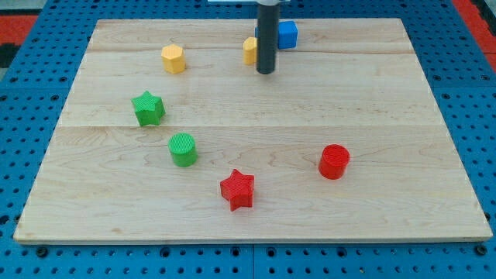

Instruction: Move the yellow heart parallel to the left of the blue triangle

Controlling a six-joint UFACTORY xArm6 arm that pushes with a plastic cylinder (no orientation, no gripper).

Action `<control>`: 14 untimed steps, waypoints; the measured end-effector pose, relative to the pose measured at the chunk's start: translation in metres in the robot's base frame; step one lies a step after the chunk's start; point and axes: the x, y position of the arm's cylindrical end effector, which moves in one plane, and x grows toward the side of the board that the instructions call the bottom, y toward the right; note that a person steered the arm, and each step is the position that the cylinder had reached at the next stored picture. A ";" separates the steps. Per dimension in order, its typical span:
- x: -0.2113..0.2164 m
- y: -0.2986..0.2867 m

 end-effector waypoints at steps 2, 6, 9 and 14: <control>-0.019 0.000; -0.055 -0.041; -0.024 -0.006; -0.056 0.167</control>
